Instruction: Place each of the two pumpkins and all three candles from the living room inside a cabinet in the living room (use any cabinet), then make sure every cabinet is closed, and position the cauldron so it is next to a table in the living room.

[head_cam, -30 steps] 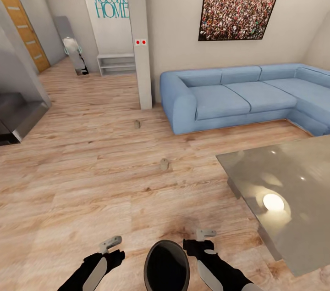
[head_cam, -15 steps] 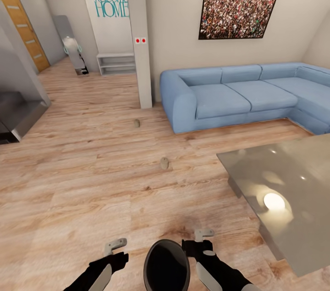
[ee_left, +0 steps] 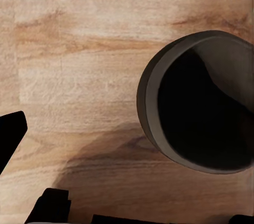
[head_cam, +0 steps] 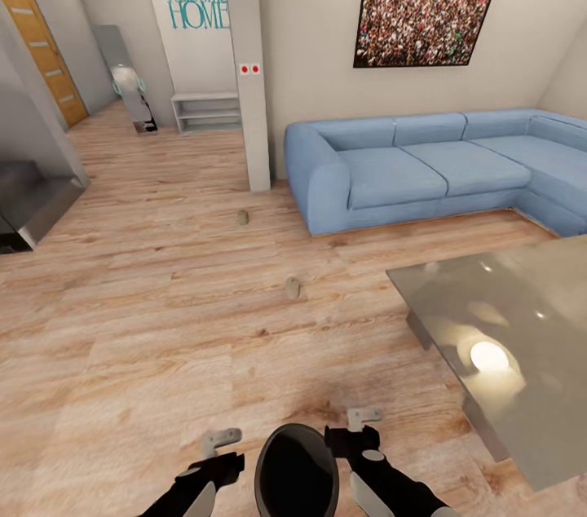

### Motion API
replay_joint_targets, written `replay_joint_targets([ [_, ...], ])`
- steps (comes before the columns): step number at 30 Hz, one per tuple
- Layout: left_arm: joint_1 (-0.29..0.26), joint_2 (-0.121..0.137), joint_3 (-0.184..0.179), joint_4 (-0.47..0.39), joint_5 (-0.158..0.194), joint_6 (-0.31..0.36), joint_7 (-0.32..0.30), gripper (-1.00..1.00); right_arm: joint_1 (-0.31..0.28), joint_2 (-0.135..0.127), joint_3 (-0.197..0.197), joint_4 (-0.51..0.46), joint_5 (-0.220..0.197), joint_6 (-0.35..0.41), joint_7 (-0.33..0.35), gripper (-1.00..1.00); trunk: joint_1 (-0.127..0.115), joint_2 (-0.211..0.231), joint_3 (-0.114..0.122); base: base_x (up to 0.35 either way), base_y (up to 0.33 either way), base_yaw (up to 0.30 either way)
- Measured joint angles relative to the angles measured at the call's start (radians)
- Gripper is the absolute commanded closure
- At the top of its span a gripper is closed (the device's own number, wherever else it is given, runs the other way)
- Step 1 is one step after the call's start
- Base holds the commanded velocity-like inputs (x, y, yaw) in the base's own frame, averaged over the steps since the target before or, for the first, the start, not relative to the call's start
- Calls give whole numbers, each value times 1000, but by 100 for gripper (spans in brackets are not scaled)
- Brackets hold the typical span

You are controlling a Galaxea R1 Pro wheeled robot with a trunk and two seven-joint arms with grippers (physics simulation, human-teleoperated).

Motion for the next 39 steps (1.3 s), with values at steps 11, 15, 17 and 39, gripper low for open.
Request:
replay_joint_targets([
  [11, 0, -7, -1, 3, 1, -11, 0, -100, 0, 0, 1, 19, 13, -14, -1, -100, 42, -77, -34, 0, 0, 0],
  [15, 0, -10, -2, 3, 2, -11, 0, -100, 0, 6, 1, 20, 39, -20, -1, -100, 58, -105, -47, 0, 0, 0],
  [17, 0, -17, -2, 13, 1, -11, 0, -100, 0, 9, 1, 21, 50, -31, -1, -100, 65, -119, -53, 0, 0, 0],
  [39, 0, -47, -52, 41, 1, -47, 0, -100, 0, 12, 1, 21, 55, -35, 2, -100, 150, -273, -122, 0, 0, 0],
])
